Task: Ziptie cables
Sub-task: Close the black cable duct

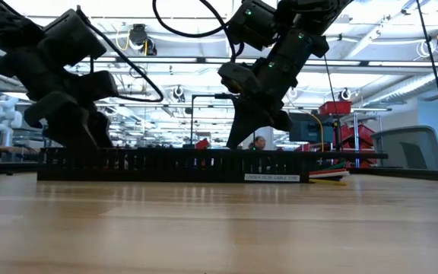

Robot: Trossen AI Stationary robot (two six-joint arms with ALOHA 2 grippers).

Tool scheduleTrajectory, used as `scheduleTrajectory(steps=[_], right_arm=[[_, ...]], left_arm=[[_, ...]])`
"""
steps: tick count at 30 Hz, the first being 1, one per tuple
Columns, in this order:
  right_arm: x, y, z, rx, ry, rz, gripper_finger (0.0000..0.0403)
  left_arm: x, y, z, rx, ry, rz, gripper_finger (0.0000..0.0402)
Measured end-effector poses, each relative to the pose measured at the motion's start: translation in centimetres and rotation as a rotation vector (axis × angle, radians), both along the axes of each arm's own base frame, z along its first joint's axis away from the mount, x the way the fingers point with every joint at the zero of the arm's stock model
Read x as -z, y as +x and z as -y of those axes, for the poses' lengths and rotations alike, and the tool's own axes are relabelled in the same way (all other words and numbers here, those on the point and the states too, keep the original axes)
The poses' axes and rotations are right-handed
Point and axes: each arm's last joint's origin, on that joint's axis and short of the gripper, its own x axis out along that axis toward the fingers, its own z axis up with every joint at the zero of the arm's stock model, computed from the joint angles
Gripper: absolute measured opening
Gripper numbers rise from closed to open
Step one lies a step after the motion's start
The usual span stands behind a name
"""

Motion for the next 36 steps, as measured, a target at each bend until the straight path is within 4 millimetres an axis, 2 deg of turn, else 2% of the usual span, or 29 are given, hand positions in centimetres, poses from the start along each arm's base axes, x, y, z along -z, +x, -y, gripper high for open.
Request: scheduleTrajectory(steps=[11, 17, 24, 36], right_arm=[[0.0, 0.0, 0.0, -0.016, -0.011, 0.000, 0.0000], [0.0, 0.0, 0.0, -0.027, -0.018, 0.000, 0.0000], [0.0, 0.0, 0.0, -0.030, -0.021, 0.000, 0.0000], [-0.1, 0.0, 0.0, -0.028, -0.020, 0.002, 0.0000]], left_arm=[[1.5, -0.8, 0.1, 0.001, -0.005, 0.052, 0.0391], [1.7, -0.9, 0.0, -0.016, 0.012, 0.047, 0.0391], [2.5, -0.6, 0.3, 0.067, -0.078, 0.012, 0.0391], [3.7, 0.3, 0.0, 0.055, -0.012, 0.000, 0.0383]])
